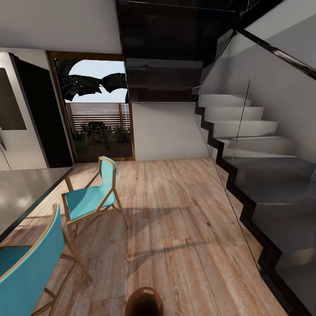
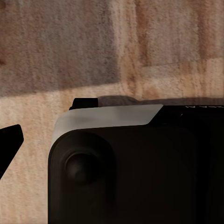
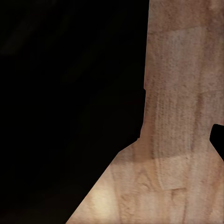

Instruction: Put the three can of soda from the living room inside the tash can in the kitchen.

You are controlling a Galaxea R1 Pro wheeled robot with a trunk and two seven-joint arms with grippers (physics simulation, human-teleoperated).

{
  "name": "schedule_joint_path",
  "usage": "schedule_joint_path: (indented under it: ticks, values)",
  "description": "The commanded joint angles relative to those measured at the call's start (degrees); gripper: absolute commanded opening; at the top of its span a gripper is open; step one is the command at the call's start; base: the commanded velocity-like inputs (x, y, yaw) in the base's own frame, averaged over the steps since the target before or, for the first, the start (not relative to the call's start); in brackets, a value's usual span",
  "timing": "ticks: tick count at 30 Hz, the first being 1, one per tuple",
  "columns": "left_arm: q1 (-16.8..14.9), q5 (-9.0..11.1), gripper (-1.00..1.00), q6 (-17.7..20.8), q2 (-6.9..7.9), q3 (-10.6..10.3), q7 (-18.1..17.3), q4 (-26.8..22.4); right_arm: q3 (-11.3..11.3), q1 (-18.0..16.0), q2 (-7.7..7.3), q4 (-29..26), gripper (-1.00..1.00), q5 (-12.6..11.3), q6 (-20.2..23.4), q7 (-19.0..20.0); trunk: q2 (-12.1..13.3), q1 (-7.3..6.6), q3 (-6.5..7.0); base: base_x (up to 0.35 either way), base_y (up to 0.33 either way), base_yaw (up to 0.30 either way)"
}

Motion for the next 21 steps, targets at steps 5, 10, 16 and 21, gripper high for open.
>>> schedule_joint_path:
  ticks: [5,10,16,21]
  values:
    - [0.00,0.00,1.00,0.00,0.00,0.00,0.00,0.00,0.00,0.00,0.00,0.00,1.00,0.00,0.00,0.00,0.00,0.00,0.00,0.000,0.000,0.000]
    - [0.00,0.00,1.00,0.00,0.00,0.00,0.00,0.00,0.00,0.00,0.00,0.00,1.00,0.00,0.00,0.00,0.00,0.00,0.00,0.000,0.000,0.000]
    - [0.00,0.00,1.00,0.00,0.00,0.00,0.00,0.00,0.00,0.00,0.00,0.00,1.00,0.00,0.00,0.00,0.00,0.00,0.00,0.000,0.000,0.000]
    - [0.00,0.00,1.00,0.00,0.00,0.00,0.00,0.00,0.00,0.00,0.00,0.00,1.00,0.00,0.00,0.00,0.00,0.00,0.00,0.000,0.000,0.000]
